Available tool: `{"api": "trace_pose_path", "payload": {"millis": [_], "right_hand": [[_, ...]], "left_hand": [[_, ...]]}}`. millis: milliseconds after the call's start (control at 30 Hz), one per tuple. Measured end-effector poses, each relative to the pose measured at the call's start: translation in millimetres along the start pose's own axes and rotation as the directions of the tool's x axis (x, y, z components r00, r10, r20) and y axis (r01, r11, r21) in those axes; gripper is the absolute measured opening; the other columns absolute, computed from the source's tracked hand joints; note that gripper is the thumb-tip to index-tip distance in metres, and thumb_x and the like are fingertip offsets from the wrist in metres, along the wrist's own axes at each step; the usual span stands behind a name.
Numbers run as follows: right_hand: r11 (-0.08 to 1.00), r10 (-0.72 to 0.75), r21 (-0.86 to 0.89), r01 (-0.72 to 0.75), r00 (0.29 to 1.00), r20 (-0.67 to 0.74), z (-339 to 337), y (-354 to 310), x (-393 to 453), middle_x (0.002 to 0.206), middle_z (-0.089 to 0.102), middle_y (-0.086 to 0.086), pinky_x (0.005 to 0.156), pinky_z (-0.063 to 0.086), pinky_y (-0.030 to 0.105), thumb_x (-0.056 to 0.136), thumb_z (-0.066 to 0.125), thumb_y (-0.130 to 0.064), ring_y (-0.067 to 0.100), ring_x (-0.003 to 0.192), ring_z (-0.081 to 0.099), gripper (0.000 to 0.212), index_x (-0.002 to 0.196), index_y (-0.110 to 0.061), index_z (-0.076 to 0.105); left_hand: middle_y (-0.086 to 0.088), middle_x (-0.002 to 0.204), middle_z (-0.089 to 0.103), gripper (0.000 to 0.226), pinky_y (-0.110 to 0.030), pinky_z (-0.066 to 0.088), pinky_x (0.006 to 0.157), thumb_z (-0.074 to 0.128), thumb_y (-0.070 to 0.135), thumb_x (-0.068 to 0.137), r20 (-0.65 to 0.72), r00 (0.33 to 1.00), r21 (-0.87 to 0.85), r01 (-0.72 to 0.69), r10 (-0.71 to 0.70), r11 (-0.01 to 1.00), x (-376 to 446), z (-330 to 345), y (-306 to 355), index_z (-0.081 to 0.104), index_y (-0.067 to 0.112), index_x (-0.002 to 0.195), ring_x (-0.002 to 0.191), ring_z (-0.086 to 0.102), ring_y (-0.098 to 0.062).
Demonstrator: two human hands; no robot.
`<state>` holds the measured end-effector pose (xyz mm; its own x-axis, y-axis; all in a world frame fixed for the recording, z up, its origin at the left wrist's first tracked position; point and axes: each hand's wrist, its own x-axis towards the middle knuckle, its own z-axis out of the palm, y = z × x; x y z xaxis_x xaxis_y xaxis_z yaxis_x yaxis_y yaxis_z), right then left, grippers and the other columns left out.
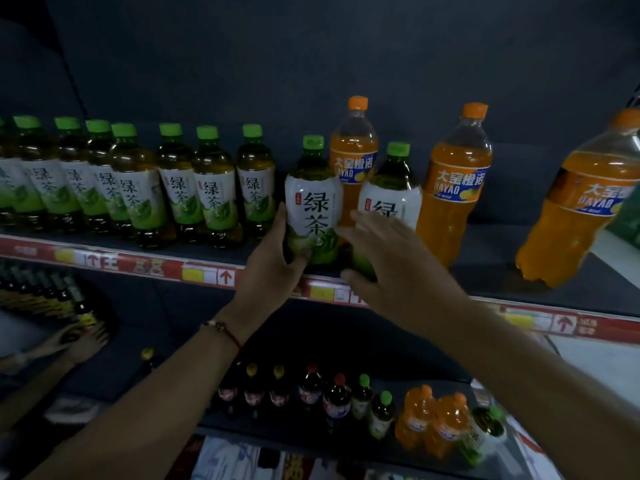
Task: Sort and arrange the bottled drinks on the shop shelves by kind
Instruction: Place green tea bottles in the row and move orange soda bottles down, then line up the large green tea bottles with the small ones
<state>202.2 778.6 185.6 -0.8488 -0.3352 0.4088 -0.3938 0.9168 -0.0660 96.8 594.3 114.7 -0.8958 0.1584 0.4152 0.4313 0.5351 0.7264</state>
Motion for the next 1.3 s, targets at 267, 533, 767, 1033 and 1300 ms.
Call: {"api": "trace_pose_path", "payload": {"millis": [267,533,767,1033,1300], "right_hand": [[0.987,0.056,0.133,-0.085,0.977,0.204,66.0,13.7,-82.2,0.159,0.018,-0.005,0.119,0.007,0.032,0.096,0.049,-0.044,0.015,0.146,0.011,0.06,0.149,-0.031,0.025],[0.949,0.213,0.155,-0.276,0.92,0.329,194.3,11.5,-145.4,0.155,0.028,-0.001,0.118,0.017,0.036,0.092,0.053,-0.038,0.02,0.142,0.025,0.06,0.147,-0.028,0.032],[0.871,0.388,0.123,-0.475,0.82,0.42,371.3,57.7,-147.6,0.133,0.053,0.008,0.093,0.049,0.041,0.082,0.06,-0.031,0.031,0.119,0.054,0.061,0.14,-0.022,0.043],[0.881,0.467,-0.223,-0.417,0.698,0.543,471.6,131.8,-104.7,0.148,0.033,0.015,0.099,0.044,0.048,0.092,0.049,-0.038,0.039,0.129,0.042,0.067,0.15,-0.018,0.024],[0.935,0.354,-0.187,-0.3,0.796,0.492,458.6,134.8,-129.1,0.121,0.051,0.014,0.08,0.054,0.042,0.089,0.058,-0.021,0.032,0.101,0.06,0.035,0.122,-0.008,0.054]], "left_hand": [[0.019,0.154,0.027,0.07,-0.023,0.032,0.109,0.052,0.037,0.1,0.104,0.994,0.14,-0.037,0.022,0.99,-45.4,14.7,20.8,0.01,0.041,0.155,0.134,0.029,0.001],[-0.007,0.155,0.034,0.056,-0.047,0.035,0.112,0.048,0.042,0.097,0.265,0.958,0.511,-0.236,0.11,0.826,-180.8,93.4,-87.9,0.036,0.025,0.149,0.14,0.035,-0.029],[-0.013,0.159,0.027,0.061,-0.056,0.038,0.107,0.049,0.042,0.094,0.394,0.916,0.567,-0.18,-0.073,0.804,-215.5,186.2,-214.1,0.033,0.028,0.152,0.139,0.035,-0.039],[-0.018,0.161,0.018,0.078,-0.061,0.019,0.115,0.068,0.024,0.081,0.441,0.871,0.553,-0.452,0.215,0.7,-170.3,273.3,-279.5,0.034,0.018,0.152,0.145,0.018,-0.046],[-0.015,0.163,0.009,0.078,-0.061,0.015,0.117,0.068,0.024,0.085,0.486,0.854,0.564,-0.469,0.186,0.68,-166.3,297.8,-295.3,0.03,0.018,0.152,0.148,0.009,-0.042]]}}
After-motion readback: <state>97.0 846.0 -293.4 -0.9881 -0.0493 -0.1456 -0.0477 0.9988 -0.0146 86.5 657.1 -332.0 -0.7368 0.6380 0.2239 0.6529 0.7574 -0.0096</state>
